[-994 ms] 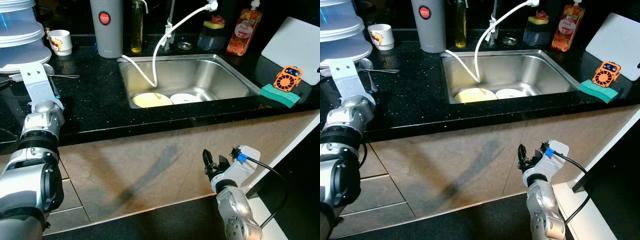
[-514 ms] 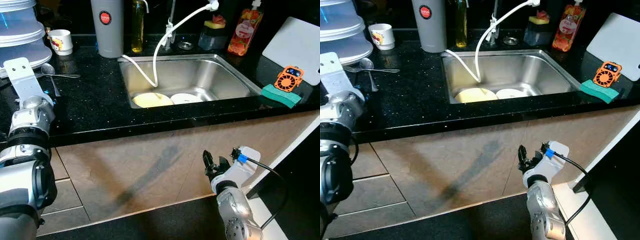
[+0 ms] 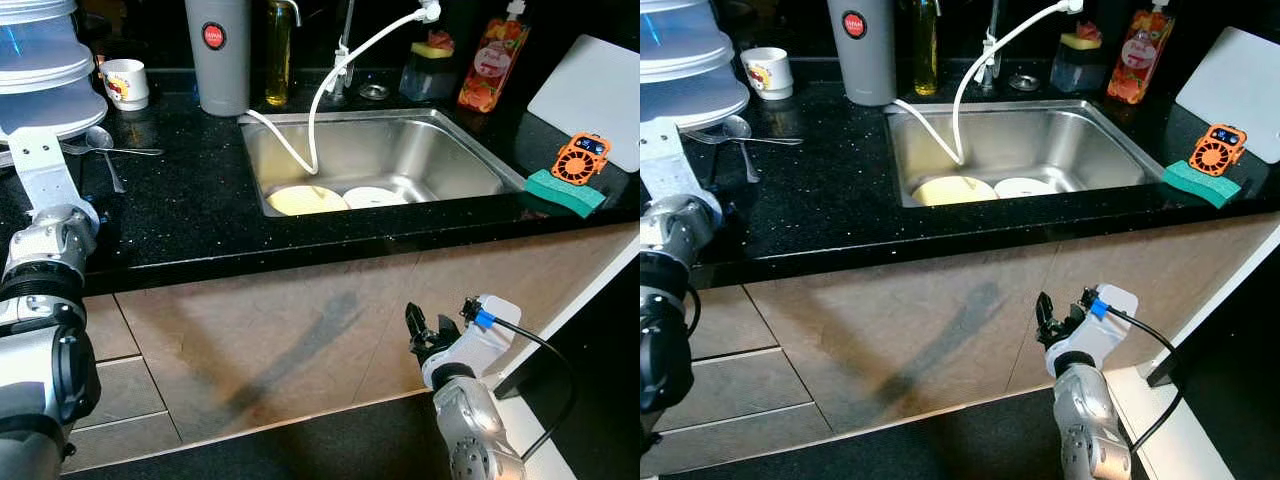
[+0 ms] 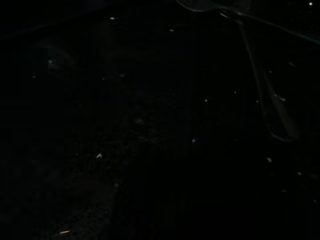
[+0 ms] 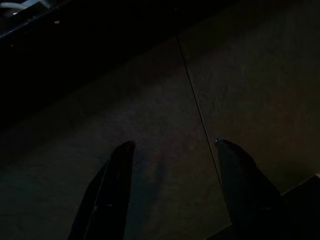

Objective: Kitchen organization

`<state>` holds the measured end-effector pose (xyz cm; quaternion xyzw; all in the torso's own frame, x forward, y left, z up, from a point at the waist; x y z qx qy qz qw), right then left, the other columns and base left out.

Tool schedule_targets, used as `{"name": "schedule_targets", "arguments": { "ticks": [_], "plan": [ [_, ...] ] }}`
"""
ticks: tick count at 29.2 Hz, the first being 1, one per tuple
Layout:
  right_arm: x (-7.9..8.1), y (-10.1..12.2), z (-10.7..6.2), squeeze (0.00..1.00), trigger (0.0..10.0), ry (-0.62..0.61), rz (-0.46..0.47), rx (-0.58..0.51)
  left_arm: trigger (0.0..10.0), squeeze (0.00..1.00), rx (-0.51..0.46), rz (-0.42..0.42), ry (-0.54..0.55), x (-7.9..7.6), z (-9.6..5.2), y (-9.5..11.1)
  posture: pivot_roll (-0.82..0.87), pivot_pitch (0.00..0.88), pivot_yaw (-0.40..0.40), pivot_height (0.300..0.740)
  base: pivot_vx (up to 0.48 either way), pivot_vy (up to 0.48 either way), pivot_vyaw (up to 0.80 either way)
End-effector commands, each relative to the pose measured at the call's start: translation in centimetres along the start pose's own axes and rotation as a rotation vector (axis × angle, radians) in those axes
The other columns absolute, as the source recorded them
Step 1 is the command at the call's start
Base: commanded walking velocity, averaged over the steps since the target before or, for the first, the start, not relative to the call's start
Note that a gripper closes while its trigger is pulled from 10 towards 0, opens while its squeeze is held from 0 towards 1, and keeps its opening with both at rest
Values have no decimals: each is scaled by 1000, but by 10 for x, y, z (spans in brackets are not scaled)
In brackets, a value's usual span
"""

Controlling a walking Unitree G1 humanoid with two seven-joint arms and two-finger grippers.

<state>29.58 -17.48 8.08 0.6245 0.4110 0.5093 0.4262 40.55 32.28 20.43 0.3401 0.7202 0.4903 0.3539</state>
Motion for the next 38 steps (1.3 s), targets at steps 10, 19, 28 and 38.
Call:
{"name": "schedule_targets", "arguments": {
  "ticks": [10, 19, 28, 38],
  "plan": [
    [-2, 0, 1, 0, 10000, -6, 8, 2, 0, 0, 99, 0, 6, -1, 1, -27, -18, 23, -34, 740, 0, 0, 0],
    [-1, -2, -1, 0, 10000, -3, 9, 9, 10000, 0, -190, 74, 122, -1, -5, 22, -11, 18, -40, 740, 0, 0, 0],
    [-1, 1, -1, 0, 10000, -2, 6, 1, 10000, 0, -349, 31, 182, 5, -14, 54, -17, 27, -43, 740, 0, 0, 0],
    [3, 4, 0, 0, 10000, 1, 13, -7, 10000, 1000, -51, -33, -4, -27, -1, 10, -22, 40, -34, 740, 0, 0, 0]
  ]
}}
Point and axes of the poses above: a point about 5 cm out from each wrist's last joint towards the gripper, its own z axis pointing out of the wrist towards the gripper, its own y axis along the axis of the wrist's last joint, x = y × z, the point moved 3 cm from there along z, pointing out of the wrist towards the gripper, and after that the axes turned 7 degrees about -z, right-handed, at the moved point
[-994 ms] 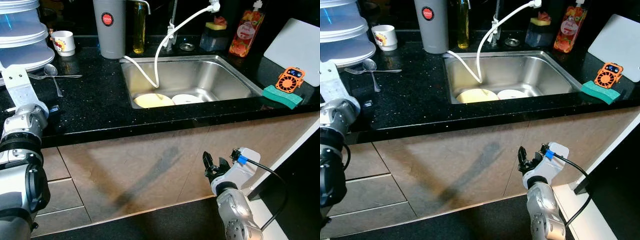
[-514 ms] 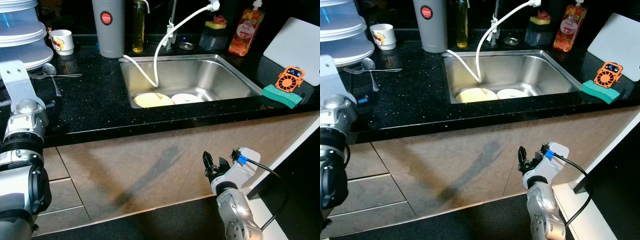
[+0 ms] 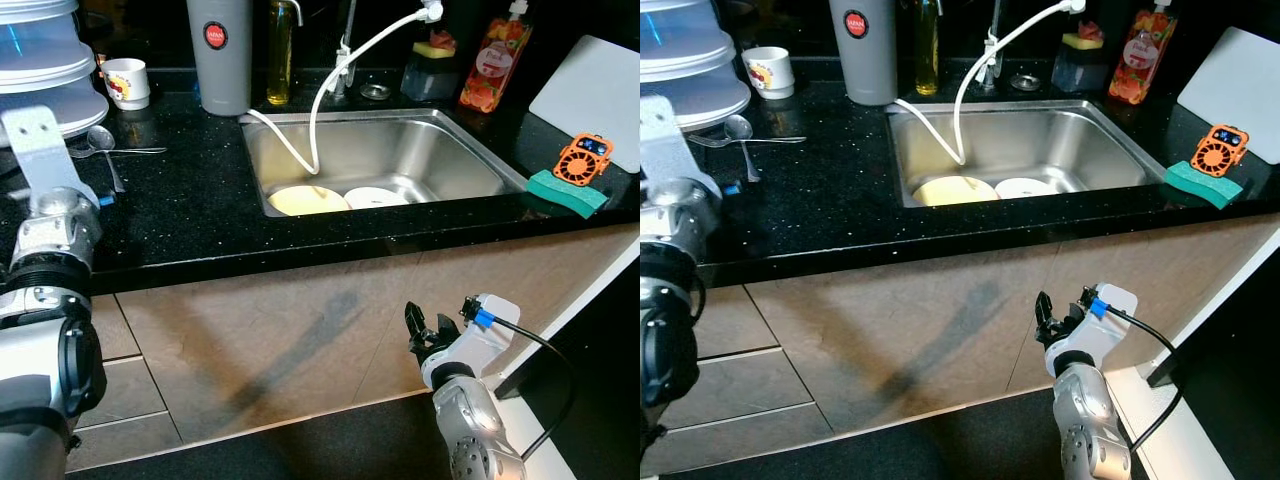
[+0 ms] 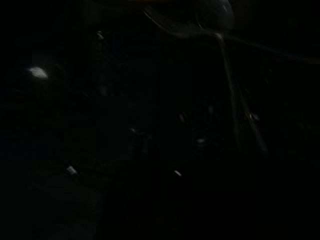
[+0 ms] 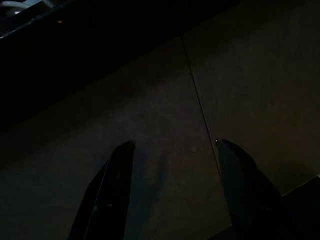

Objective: Kitchen organization

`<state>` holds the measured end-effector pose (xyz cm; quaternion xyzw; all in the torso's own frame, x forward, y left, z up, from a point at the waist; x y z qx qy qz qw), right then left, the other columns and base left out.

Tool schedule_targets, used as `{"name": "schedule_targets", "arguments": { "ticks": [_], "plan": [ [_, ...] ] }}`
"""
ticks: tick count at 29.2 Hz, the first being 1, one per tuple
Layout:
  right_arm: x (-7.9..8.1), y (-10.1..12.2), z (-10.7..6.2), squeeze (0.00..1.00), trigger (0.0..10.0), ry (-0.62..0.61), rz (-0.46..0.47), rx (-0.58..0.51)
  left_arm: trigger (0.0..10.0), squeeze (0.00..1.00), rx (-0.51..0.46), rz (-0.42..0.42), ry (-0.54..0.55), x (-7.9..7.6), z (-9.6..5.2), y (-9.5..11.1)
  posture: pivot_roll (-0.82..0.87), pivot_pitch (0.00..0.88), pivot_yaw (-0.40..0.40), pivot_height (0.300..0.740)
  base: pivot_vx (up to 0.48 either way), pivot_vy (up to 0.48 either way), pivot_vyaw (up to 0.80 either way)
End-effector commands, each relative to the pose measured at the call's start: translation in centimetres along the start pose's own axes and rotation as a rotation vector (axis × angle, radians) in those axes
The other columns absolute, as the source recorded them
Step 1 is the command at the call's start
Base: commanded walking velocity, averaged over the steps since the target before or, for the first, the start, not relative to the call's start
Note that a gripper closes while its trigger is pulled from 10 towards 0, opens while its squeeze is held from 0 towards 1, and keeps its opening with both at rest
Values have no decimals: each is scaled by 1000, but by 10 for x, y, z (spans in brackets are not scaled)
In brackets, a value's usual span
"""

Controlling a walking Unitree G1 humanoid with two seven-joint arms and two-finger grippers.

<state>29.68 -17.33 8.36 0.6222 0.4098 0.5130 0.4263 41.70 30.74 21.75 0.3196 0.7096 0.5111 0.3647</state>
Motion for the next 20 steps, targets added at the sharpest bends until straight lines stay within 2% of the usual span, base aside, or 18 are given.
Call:
{"name": "schedule_targets", "arguments": {
  "ticks": [1, 5, 6, 7, 9, 12, 13, 15, 16, 17, 18, 20],
  "plan": [
    [1, 3, -1, 0, 10000, -5, 12, -3, 10000, 1000, 24, -36, -12, -5, 0, -1, -23, 41, -32, 740, 0, 0, 0],
    [2, 8, -3, 0, 10000, -7, 26, -22, 10000, 1000, 20, -37, 10, -2, 0, 1, -32, 43, -22, 740, 0, 0, 0],
    [3, 10, -4, 0, 10000, -8, 32, -31, 10000, 871, 13, -19, 17, 0, 0, 3, -33, 44, -18, 740, 0, 0, 0],
    [4, 13, -5, 0, 10000, -7, 39, -43, 10000, 0, 25, -44, 28, 6, 1, 1, -32, 40, -16, 740, 0, 0, 0],
    [5, 12, -5, 0, 10000, -6, 36, -41, 10000, 0, 52, -90, 40, 11, 2, -3, -33, 33, -15, 740, 0, 0, 0],
    [4, 11, -5, 0, 10000, -7, 34, -36, 10000, 0, 69, -115, 47, 13, 2, -5, -33, 33, -15, 740, 0, 0, 0],
    [3, 9, -4, 0, 10000, -8, 30, -32, 10000, 0, 82, -112, 56, 16, 2, -9, -33, 33, -15, 740, 0, 0, 0],
    [0, 9, -4, 0, 10000, -12, 27, -28, 9725, 0, 91, -43, 99, 24, 3, -14, -28, 27, -15, 740, 0, 0, 0],
    [0, 9, -4, 0, 10000, -13, 26, -28, 5686, 0, 86, 1, 123, 30, 3, -16, -28, 27, -15, 740, 0, 0, 0],
    [-1, 9, -4, 0, 10000, -14, 26, -27, 5686, 0, 82, 27, 138, 33, 3, -17, -28, 27, -15, 740, 0, 0, 0],
    [-1, 9, -4, 0, 10000, -15, 25, -27, 3490, 0, 86, 38, 150, 36, 3, -19, -25, 21, -15, 740, 0, 0, 0],
    [-1, 9, -4, 0, 10000, -15, 25, -27, 3490, 0, 90, 43, 157, 37, 2, -21, -23, 20, -17, 740, 0, 0, 0]
  ]
}}
Point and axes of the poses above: a point about 5 cm out from each wrist's last joint towards the gripper, its own z axis pointing out of the wrist towards the gripper, its own y axis along the axis of the wrist's last joint, x = y × z, the point moved 3 cm from there along z, pointing out of the wrist towards the gripper, and after that the axes turned 7 degrees about -z, right-handed, at the moved point
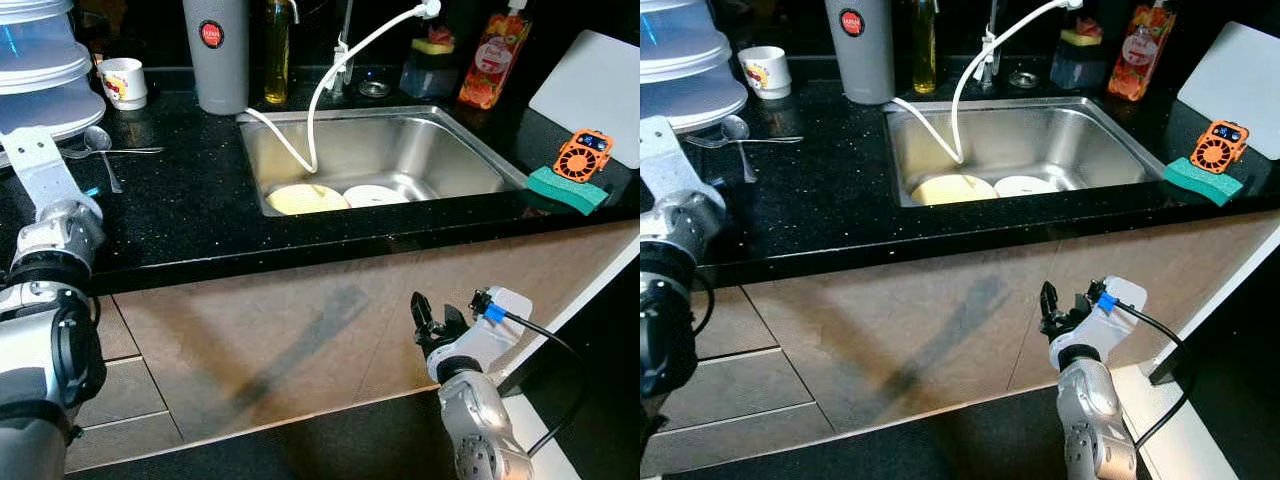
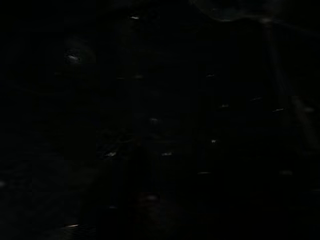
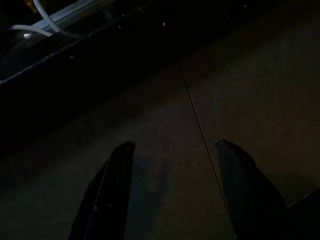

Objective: Kitchen organization

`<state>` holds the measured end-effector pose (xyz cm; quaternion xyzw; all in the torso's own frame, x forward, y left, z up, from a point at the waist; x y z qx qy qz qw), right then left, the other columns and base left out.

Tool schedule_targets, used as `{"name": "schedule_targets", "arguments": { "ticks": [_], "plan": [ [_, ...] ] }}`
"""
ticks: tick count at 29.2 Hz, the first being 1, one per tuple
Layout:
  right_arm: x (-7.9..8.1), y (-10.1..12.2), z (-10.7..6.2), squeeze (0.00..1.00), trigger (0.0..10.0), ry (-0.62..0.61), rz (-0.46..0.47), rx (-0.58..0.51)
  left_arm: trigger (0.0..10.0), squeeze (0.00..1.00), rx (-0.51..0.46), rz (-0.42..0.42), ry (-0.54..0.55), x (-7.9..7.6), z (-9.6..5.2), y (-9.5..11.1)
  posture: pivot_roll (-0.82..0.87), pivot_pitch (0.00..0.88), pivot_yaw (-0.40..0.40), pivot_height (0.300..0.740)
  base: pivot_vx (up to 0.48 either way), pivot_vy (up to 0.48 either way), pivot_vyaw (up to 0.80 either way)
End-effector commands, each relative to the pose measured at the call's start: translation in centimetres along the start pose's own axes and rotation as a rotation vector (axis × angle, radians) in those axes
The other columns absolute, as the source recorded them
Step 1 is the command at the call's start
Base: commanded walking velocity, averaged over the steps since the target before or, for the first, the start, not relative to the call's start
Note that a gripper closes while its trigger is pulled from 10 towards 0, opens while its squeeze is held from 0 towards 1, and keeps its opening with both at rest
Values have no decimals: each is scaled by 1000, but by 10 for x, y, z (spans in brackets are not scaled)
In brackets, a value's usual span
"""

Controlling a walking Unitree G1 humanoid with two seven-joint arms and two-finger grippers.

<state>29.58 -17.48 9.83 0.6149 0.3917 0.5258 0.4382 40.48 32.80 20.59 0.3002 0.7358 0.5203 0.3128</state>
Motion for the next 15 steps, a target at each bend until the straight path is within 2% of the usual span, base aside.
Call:
{"name": "schedule_targets", "arguments": {
  "ticks": [1, 4, 9, 13, 15],
  "plan": [
    [-2, -5, -1, 0, 10000, -11, 11, 25, 0, 0, 59, 58, 46, 14, 2, -18, -21, 22, -18, 740, 0, 0, 0],
    [-1, -5, 0, 0, 10000, -8, 13, 26, 0, 0, 53, 81, 58, 17, 3, -20, -19, 24, -18, 740, 0, 0, 0],
    [0, -6, 1, 0, 10000, -3, 17, 27, 0, 0, 50, 91, 44, 11, 2, -24, -19, 18, -25, 740, 0, 0, 0],
    [-1, -5, 1, 0, 10000, -2, 12, 28, 0, 0, 37, 86, 39, 8, 1, -22, -22, 13, -30, 740, 0, 0, 0],
    [-2, -3, 3, 0, 10000, -3, 10, 24, 0, 0, -1, 92, 58, 6, 0, -16, -19, 12, -27, 740, 0, 0, 0]
  ]
}}
Point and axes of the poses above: a point about 5 cm out from each wrist's last joint towards the gripper, its own z axis pointing out of the wrist towards the gripper, its own y axis along the axis of the wrist's last joint, x = y × z, the point moved 3 cm from there along z, pointing out of the wrist towards the gripper, and after that the axes turned 7 degrees about -z, right-handed, at the moved point
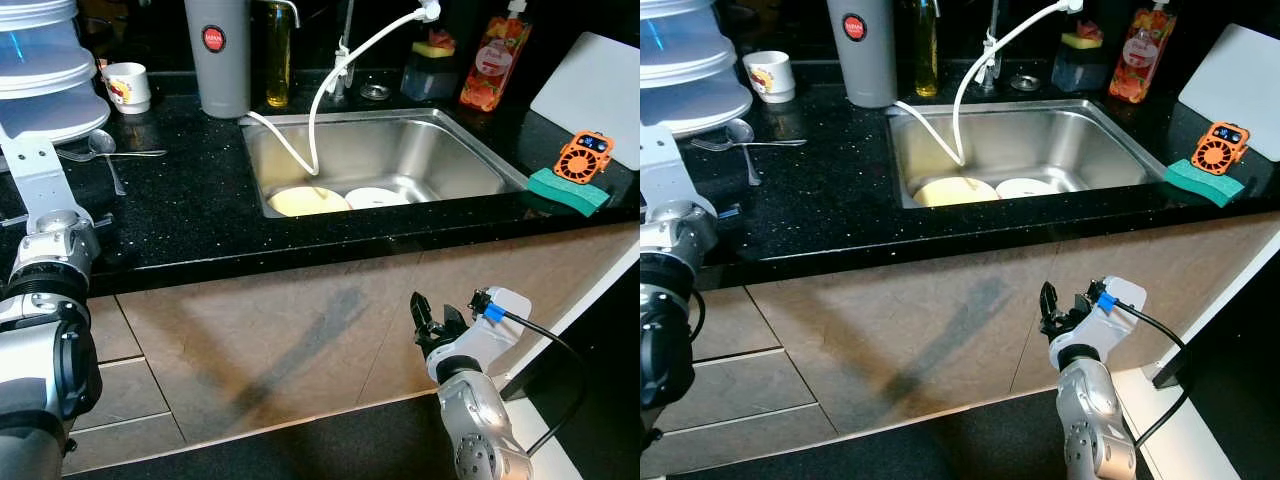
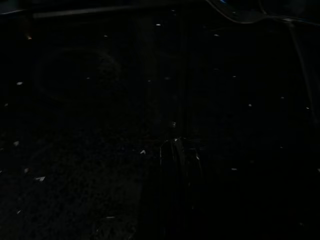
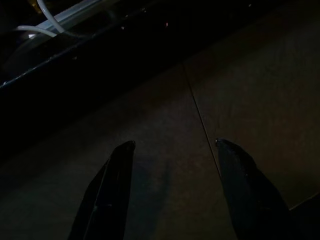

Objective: Kitchen organization

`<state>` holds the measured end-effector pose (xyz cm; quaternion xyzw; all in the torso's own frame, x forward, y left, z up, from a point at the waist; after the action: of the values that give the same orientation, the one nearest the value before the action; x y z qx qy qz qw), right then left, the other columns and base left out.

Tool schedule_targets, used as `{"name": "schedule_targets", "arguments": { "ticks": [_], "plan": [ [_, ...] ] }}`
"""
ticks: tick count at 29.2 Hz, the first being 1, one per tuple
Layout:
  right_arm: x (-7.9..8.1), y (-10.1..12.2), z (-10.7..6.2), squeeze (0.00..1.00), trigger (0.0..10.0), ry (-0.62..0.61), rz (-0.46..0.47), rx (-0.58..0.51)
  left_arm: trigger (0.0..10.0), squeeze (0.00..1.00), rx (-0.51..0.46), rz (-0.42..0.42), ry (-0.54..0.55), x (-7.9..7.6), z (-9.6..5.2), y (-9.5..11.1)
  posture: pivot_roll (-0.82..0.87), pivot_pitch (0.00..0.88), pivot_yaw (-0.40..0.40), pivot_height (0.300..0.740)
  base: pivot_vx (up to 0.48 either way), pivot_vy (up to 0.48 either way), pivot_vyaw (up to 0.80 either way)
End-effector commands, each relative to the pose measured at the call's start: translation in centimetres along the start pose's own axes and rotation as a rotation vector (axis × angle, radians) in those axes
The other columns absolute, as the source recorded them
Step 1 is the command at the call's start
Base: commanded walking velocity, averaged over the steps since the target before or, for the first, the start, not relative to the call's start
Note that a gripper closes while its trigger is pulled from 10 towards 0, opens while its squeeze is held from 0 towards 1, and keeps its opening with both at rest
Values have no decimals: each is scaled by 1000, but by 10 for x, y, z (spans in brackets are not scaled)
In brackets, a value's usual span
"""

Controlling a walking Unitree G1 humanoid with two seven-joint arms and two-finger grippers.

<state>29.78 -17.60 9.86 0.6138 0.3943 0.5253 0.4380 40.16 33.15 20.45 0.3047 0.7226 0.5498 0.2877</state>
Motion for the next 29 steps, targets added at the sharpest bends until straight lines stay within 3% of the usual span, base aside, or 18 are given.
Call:
{"name": "schedule_targets", "arguments": {
  "ticks": [1, 4, 5, 10, 14, 18, 20, 21, 23, 24, 25, 27, 28, 29],
  "plan": [
    [-2, -3, 2, 0, 10000, -7, 14, 20, 0, 0, 20, 38, 25, 0, -1, -12, -19, 12, -27, 740, 0, 0, 0],
    [-3, -4, 3, 0, 10000, -7, 13, 20, 0, 0, -36, 43, 44, 0, -1, -2, -19, 16, -30, 740, 0, 0, 0],
    [-1, -5, 1, 0, 10000, -5, 15, 21, 10000, 0, -94, 38, 58, 0, -3, 9, -27, 15, -31, 740, 0, 0, 0],
    [1, -5, -1, 0, 10000, -3, 17, 25, 10000, 0, -157, 49, 54, -4, -5, 19, -27, 15, -32, 740, 0, 0, 0],
    [-3, -4, -1, 0, 10000, -6, 10, 27, 10000, 0, -302, 121, -25, -25, -15, 41, -28, 20, -36, 740, 0, 0, 0],
    [-3, -1, 1, 0, 10000, -6, 12, 15, 10000, 0, -333, 121, -59, -34, -20, 46, -26, 20, -37, 740, 0, 0, 0],
    [-5, 12, 1, 0, 10000, -32, 42, -57, 10000, 0, -419, 73, -177, -53, -32, 56, -26, 20, -37, 740, 0, 0, 0],
    [-5, 12, 1, 0, 10000, -32, 42, -57, 10000, 0, -419, 73, -177, -53, -32, 56, -26, 20, -37, 740, 0, 0, 0],
    [-13, 32, 1, 0, 10000, -110, 31, -150, 10000, 0, -475, -60, -430, -88, -58, 56, -32, 21, -30, 740, 0, 0, 0],
    [-16, 38, 0, 0, 10000, -135, 20, -171, 10000, 0, -483, -89, -504, -97, -67, 54, -32, 21, -30, 740, 0, 0, 0],
    [-16, 38, 0, 0, 10000, -135, 20, -171, 10000, 0, -483, -89, -504, -97, -67, 54, -32, 21, -30, 740, 0, 0, 0],
    [-31, 47, -4, 0, 10000, -236, -45, -196, 10000, 0, -507, -72, -676, -122, -94, 41, -46, 24, -20, 740, 0, 0, 0],
    [-31, 47, -4, 0, 10000, -236, -45, -196, 10000, 0, -507, -72, -676, -122, -94, 41, -46, 24, -20, 740, 0, 0, 0],
    [-41, 55, -6, 0, 10000, -274, -106, -227, 10000, 0, -512, -70, -754, -133, -107, 36, -46, 24, -20, 740, 0, 0, 0]
  ]
}}
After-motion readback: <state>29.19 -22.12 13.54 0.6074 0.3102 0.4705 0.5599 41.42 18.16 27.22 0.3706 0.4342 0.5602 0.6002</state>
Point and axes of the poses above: a point about 5 cm out from each wrist's last joint towards the gripper, its own z axis pointing out of the wrist towards the gripper, its own y axis along the axis of the wrist's last joint, x = y × z, the point moved 3 cm from there along z, pointing out of the wrist towards the gripper, and after that the axes turned 7 degrees about -z, right-handed, at the moved point
